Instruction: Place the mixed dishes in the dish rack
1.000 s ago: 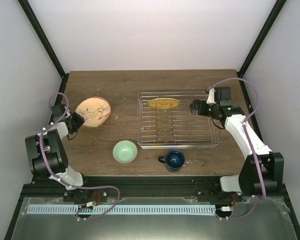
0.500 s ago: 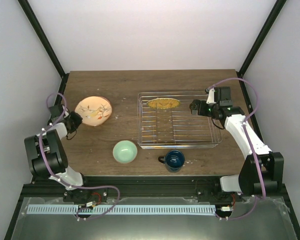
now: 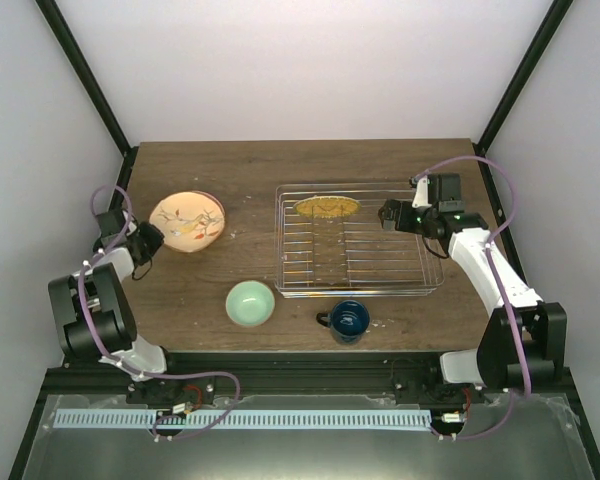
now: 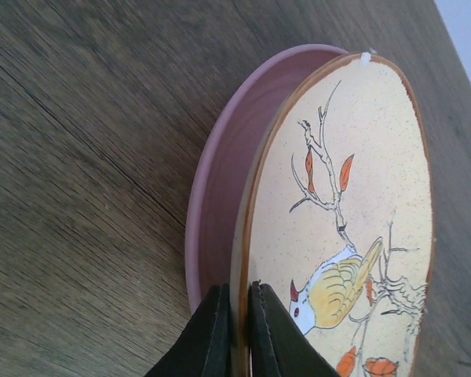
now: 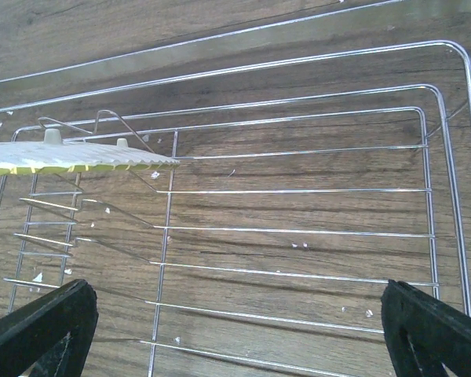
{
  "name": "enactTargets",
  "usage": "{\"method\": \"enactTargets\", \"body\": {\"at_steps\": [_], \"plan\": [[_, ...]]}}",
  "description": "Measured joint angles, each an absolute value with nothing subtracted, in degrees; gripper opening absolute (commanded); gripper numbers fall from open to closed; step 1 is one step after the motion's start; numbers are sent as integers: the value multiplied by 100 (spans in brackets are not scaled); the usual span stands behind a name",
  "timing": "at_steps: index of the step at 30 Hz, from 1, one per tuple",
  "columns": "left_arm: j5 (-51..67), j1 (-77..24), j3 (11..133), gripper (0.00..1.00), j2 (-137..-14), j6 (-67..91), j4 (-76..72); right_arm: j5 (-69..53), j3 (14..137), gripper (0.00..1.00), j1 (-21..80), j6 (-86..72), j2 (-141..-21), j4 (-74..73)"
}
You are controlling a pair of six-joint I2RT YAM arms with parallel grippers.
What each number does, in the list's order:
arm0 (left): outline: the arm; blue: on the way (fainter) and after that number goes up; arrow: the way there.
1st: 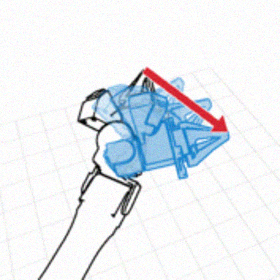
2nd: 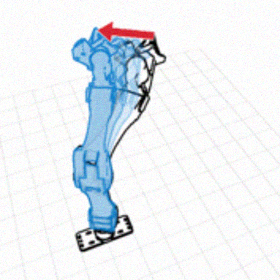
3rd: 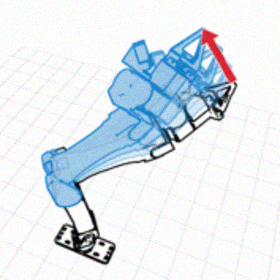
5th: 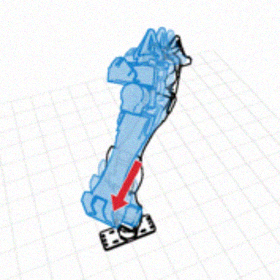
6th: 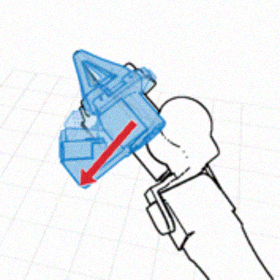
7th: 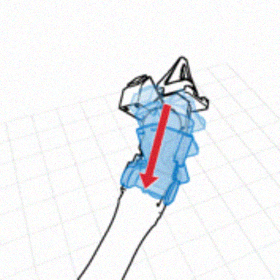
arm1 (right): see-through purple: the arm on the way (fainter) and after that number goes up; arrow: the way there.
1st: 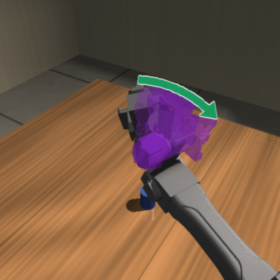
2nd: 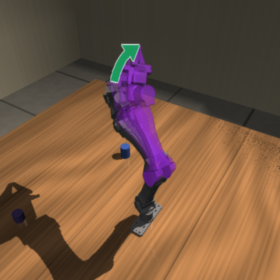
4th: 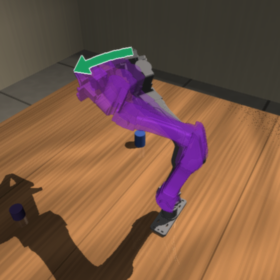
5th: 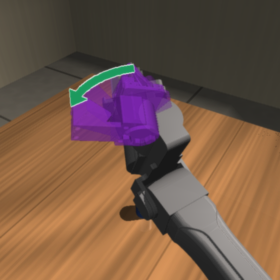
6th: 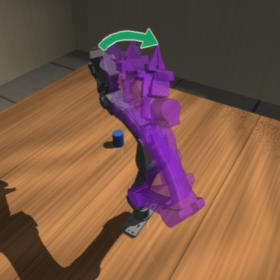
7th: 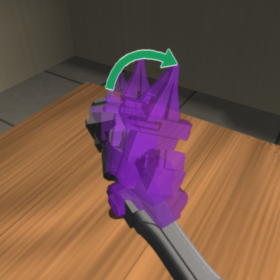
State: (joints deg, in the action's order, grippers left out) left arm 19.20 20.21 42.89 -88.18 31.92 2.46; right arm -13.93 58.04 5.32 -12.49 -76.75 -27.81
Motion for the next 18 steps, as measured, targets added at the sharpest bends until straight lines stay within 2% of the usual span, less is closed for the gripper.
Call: {"method": "enactTargets", "body": {"at_steps": [9, 18], "plan": [[2801, 2095, 3623, 0, -8495, 3365, -370, -1393, 5804, 100, 532, -1247, -7693, -2781], [3041, 2095, 3361, 0, -7347, 3129, -537, -1426, 5804, 100, 532, -1249, -7693, -2779]]}}
